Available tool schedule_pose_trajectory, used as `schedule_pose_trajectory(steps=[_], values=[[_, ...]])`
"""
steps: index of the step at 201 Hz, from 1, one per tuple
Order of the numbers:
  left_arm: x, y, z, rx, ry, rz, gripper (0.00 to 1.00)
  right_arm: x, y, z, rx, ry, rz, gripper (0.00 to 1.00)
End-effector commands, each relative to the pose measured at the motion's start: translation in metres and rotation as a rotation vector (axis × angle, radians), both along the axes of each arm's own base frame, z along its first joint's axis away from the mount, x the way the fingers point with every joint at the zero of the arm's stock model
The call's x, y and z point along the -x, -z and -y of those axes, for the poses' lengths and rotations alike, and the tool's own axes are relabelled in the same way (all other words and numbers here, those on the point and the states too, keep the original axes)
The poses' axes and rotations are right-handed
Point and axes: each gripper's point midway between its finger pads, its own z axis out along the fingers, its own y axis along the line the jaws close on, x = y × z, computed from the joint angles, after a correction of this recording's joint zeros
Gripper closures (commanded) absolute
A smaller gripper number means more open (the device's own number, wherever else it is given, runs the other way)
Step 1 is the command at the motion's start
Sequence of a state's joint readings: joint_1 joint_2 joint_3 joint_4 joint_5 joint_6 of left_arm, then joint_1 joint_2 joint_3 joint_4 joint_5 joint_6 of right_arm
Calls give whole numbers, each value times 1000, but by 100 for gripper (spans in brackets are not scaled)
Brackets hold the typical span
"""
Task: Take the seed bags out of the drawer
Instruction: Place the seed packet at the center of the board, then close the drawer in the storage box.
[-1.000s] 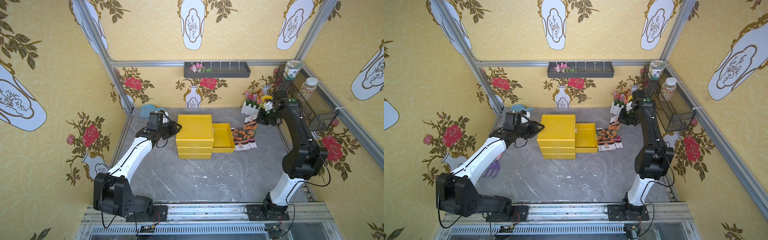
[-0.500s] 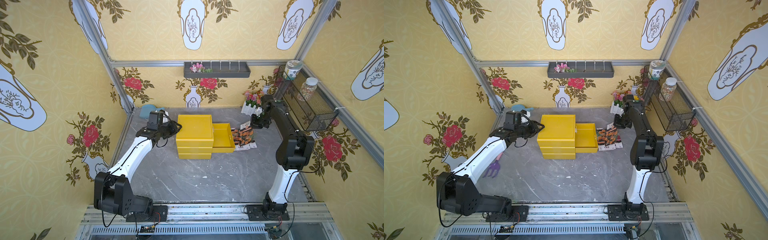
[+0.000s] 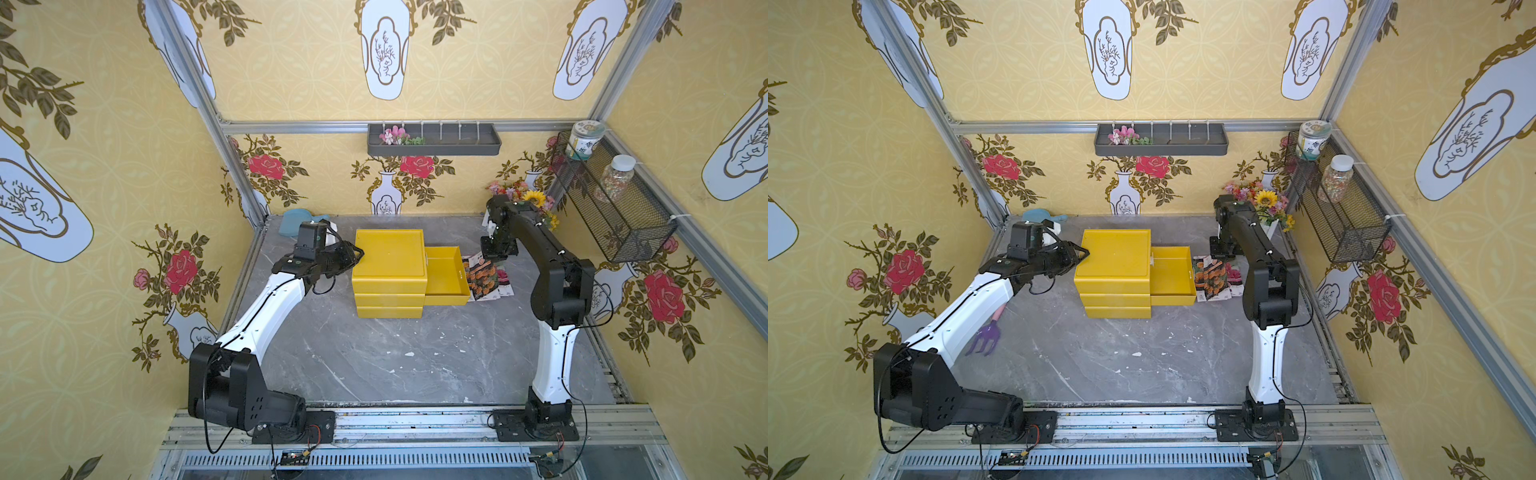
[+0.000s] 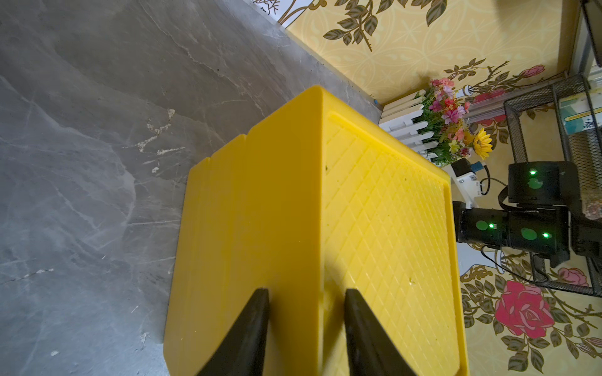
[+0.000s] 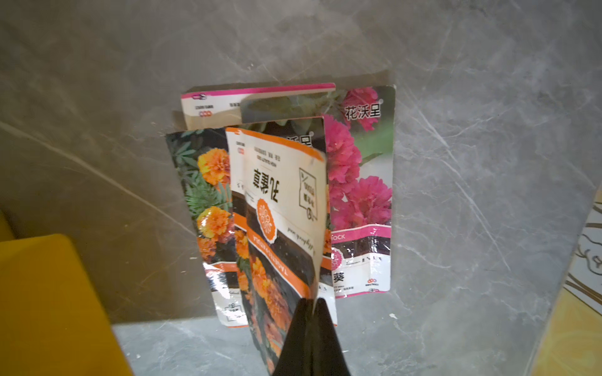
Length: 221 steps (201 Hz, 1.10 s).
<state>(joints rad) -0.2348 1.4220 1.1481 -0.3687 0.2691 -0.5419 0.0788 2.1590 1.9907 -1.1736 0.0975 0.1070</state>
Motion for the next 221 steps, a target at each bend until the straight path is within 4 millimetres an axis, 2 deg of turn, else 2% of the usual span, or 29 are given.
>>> schedule_pose_trajectory(steps=[1,26,52,81,121,185,221], values=[[21,34,-8,-66,6,-142,58,2,0,20,136,10,-14,95],[21,34,-8,-70,6,-142,58,0,0,35,223,30,-14,88],[21,33,-8,-70,6,-142,58,-3,-4,43,276,49,4,65],[22,34,-9,-70,3,-146,58,-4,-14,45,282,66,39,53],[22,34,-9,-69,0,-145,58,0,-19,23,133,82,79,47],[24,33,-9,-67,-2,-143,58,28,-17,-26,-160,83,75,42],[25,31,-9,-65,1,-139,58,42,-17,-47,-261,78,67,41]])
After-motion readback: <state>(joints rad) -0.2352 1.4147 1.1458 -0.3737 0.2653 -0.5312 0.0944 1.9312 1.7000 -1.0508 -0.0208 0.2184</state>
